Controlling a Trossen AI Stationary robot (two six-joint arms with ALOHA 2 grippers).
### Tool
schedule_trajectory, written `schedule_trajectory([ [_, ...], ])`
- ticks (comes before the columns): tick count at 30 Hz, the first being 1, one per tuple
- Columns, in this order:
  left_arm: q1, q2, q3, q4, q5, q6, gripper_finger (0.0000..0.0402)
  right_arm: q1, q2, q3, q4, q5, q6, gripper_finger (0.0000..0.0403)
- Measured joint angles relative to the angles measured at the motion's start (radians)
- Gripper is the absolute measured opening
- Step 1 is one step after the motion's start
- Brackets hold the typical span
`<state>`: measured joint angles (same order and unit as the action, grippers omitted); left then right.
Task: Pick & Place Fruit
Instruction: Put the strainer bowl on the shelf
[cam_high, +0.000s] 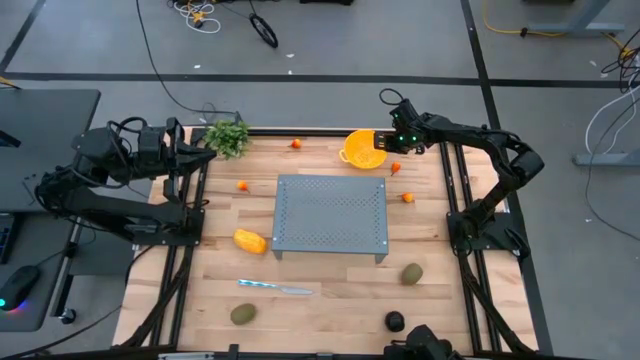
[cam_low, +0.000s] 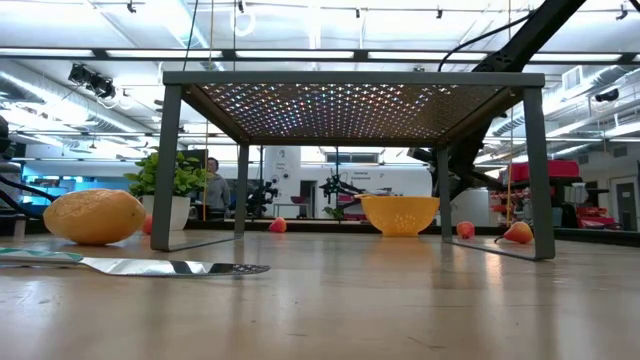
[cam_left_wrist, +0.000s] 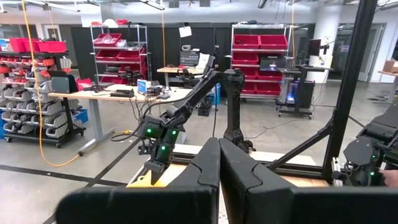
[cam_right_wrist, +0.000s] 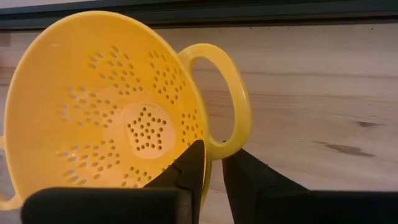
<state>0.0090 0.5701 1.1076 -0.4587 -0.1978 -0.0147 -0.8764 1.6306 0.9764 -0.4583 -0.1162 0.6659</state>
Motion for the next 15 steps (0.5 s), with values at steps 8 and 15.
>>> schedule_trajectory([
  [8, 0.000, 0.000, 0.000, 0.000, -0.001, 0.000, 0.0004, 0.000, 0.000, 0.000, 0.000, 0.000, 0.000, 0.0055],
  [15, 0.000, 0.000, 0.000, 0.000, -0.001, -0.005, 0.0004, 0.000, 0.000, 0.000, 0.000, -0.001, 0.000, 0.0038],
])
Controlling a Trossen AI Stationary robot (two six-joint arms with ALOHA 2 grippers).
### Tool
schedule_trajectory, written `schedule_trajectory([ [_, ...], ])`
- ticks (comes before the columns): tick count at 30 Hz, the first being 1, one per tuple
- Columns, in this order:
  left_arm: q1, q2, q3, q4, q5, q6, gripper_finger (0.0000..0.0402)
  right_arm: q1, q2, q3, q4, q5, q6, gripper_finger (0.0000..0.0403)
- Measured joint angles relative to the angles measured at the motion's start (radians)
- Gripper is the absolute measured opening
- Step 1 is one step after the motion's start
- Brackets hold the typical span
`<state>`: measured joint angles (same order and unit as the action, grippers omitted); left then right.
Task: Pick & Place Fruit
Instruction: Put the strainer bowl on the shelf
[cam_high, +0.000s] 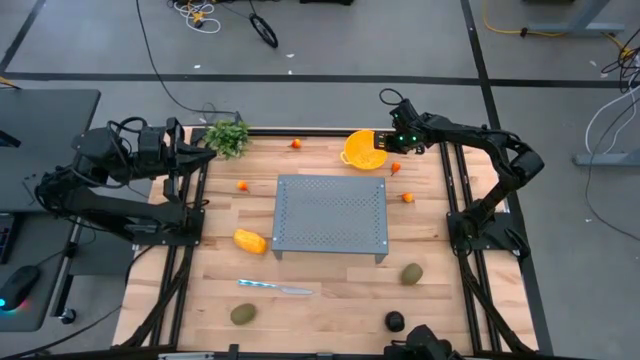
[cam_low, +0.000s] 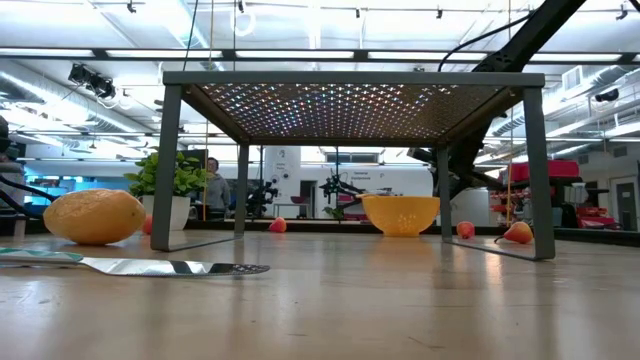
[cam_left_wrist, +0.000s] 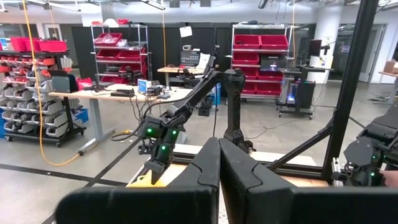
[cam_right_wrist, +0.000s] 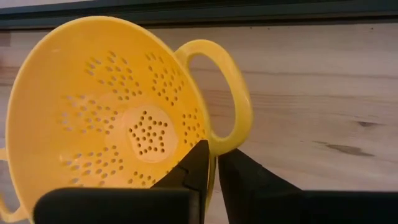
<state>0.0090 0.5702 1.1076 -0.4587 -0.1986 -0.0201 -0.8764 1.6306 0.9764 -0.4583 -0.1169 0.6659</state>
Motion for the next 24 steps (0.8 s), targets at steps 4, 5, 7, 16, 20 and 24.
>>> schedule_trajectory([
  [4, 0.000, 0.000, 0.000, 0.000, 0.000, -0.001, 0.0004, 0.000, 0.000, 0.000, 0.000, 0.000, 0.000, 0.0036],
  [5, 0.000, 0.000, 0.000, 0.000, 0.000, -0.001, 0.0004, 0.000, 0.000, 0.000, 0.000, 0.000, 0.000, 0.0035],
  [7, 0.000, 0.000, 0.000, 0.000, 0.000, -0.002, 0.0004, 0.000, 0.000, 0.000, -0.001, 0.001, 0.011, 0.0029],
  [16, 0.000, 0.000, 0.000, 0.000, -0.003, -0.002, 0.0004, 0.000, -0.023, -0.001, 0.015, -0.016, 0.043, 0.0006],
  [20, 0.000, 0.000, 0.000, 0.000, -0.011, -0.002, 0.0004, 0.000, -0.047, -0.001, 0.014, -0.018, 0.060, 0.0006],
  [24, 0.000, 0.000, 0.000, 0.000, -0.011, -0.004, 0.0004, 0.000, -0.085, -0.001, 0.013, -0.028, 0.062, 0.0006],
])
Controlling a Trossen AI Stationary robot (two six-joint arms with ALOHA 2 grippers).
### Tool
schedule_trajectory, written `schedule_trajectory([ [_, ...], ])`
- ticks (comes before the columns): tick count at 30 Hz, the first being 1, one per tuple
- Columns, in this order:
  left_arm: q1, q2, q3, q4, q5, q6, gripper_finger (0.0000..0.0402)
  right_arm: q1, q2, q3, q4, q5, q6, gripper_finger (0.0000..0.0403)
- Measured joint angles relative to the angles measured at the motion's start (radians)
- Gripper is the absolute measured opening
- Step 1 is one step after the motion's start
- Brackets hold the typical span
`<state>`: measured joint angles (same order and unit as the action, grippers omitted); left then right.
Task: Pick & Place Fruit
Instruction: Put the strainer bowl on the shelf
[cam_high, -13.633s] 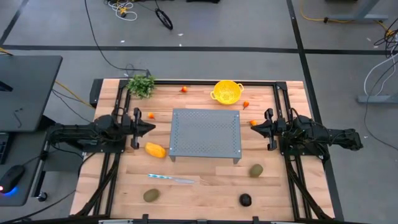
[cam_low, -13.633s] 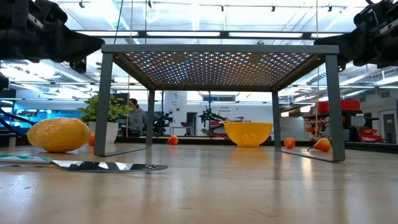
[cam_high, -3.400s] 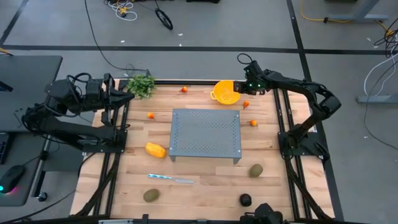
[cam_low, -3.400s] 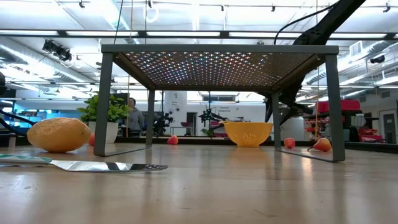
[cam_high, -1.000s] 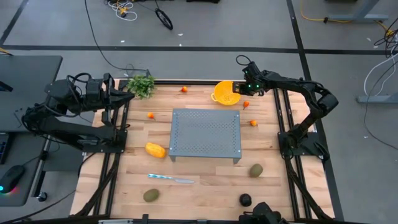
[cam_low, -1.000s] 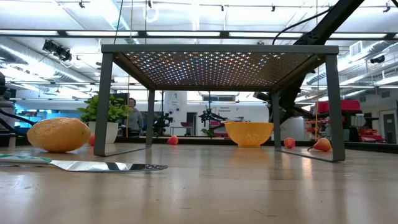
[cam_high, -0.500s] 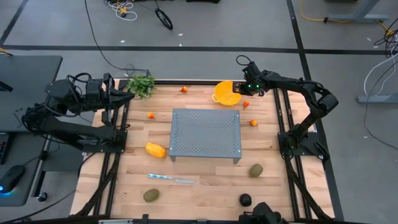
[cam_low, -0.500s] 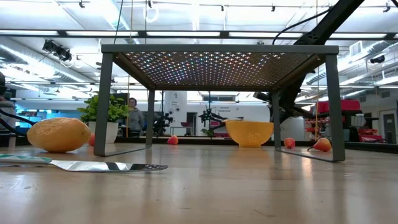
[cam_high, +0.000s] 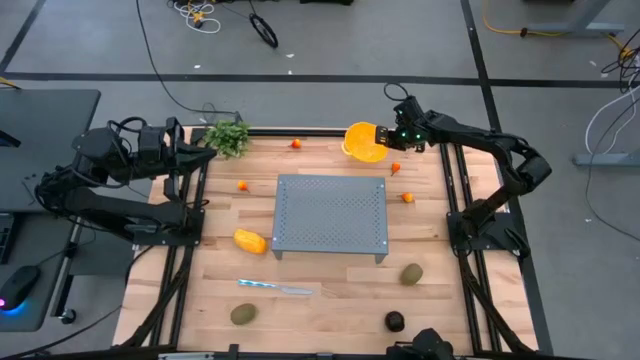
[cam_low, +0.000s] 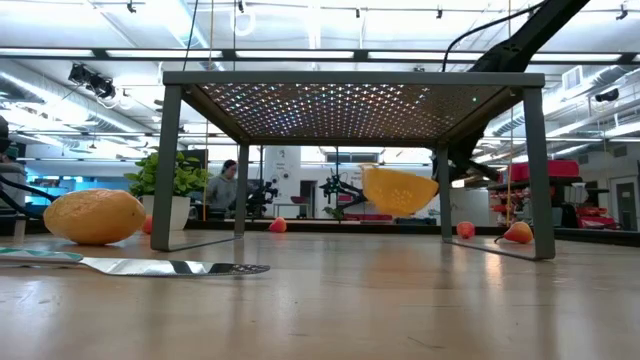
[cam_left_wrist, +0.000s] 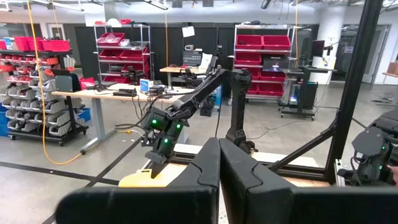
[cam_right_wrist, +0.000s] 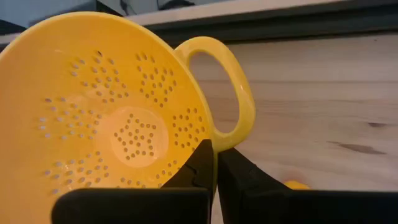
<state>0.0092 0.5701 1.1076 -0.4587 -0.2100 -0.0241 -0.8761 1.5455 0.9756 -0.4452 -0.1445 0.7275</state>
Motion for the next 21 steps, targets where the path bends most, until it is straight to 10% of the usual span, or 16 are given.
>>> schedule_trajectory([
  [21, 0.000, 0.000, 0.000, 0.000, 0.000, -0.015, 0.0004, 0.172, -0.329, 0.001, 0.001, 0.004, 0.070, 0.0006],
])
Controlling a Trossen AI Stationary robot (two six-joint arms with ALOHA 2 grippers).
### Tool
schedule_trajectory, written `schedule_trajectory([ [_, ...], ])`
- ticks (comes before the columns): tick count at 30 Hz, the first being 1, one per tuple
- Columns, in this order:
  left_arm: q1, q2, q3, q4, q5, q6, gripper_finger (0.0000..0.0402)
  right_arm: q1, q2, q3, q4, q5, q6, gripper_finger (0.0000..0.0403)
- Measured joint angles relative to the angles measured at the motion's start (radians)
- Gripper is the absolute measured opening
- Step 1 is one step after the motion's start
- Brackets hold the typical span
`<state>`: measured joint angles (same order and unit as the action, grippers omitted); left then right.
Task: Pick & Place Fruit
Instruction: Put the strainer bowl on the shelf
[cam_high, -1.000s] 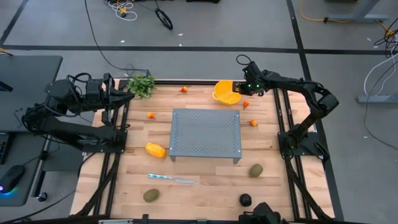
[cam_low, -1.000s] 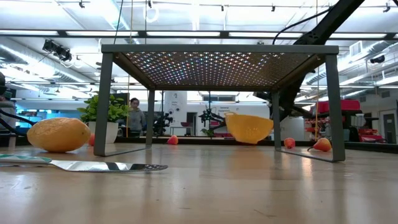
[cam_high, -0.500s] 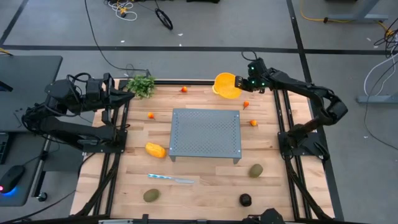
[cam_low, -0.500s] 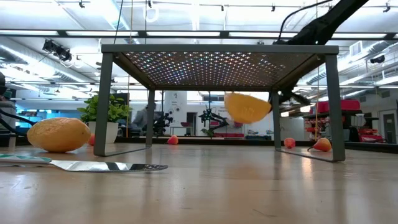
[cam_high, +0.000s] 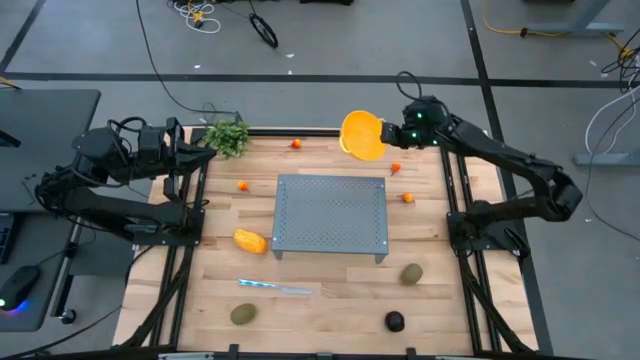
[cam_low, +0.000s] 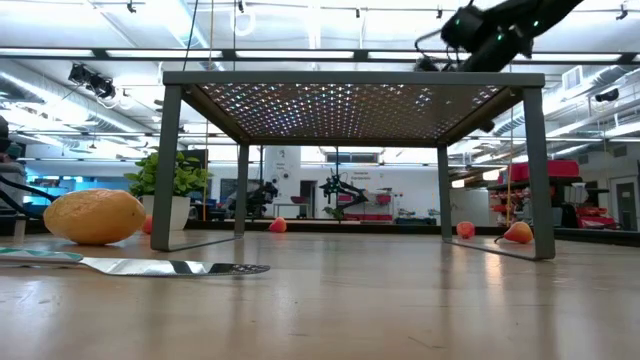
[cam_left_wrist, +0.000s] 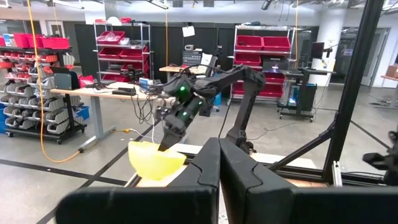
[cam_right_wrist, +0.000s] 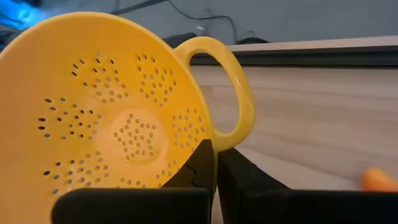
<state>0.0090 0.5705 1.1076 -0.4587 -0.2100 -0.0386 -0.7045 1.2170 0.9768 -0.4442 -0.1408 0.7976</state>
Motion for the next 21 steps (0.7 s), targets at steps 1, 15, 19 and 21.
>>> schedule_trajectory([
  [1, 0.000, 0.000, 0.000, 0.000, 0.000, 0.001, 0.0004, 0.019, -0.011, 0.000, 0.000, 0.011, 0.009, 0.0006],
  [15, 0.000, 0.000, 0.000, 0.000, 0.000, 0.001, 0.0004, 0.268, -0.068, 0.000, 0.054, 0.069, 0.099, 0.0006],
  [19, 0.000, 0.000, 0.000, 0.000, 0.000, 0.001, 0.0004, 0.312, -0.068, 0.000, 0.152, 0.070, 0.143, 0.0006],
  [21, 0.000, 0.000, 0.000, 0.000, 0.000, 0.001, 0.0004, 0.333, -0.068, 0.000, 0.193, 0.070, 0.163, 0.0006],
])
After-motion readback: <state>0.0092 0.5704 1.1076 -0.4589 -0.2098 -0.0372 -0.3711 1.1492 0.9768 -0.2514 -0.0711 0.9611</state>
